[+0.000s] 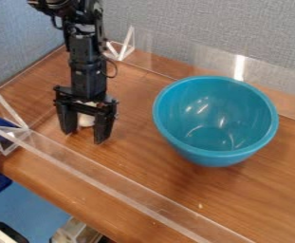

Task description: Remove the mushroom from inside the blue bowl and put it on the table

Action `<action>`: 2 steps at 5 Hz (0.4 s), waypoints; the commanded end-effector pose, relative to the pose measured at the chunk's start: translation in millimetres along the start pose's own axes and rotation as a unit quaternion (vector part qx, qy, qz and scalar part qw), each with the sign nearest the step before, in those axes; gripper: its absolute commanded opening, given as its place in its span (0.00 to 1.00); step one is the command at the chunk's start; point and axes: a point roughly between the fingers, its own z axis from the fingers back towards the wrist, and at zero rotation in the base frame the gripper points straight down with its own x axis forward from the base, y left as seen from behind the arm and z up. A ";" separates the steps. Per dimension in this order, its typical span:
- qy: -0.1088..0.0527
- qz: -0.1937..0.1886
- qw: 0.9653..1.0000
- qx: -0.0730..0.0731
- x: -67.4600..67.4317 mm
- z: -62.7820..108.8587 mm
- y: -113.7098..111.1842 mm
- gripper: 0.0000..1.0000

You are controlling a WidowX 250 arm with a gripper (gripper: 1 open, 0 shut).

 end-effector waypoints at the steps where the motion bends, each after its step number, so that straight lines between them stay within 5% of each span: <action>1: -0.047 0.005 0.999 -0.006 -3.7 29.7 3.9 1.00; 2: -0.060 0.000 0.998 -0.021 -7.7 39.5 0.8 1.00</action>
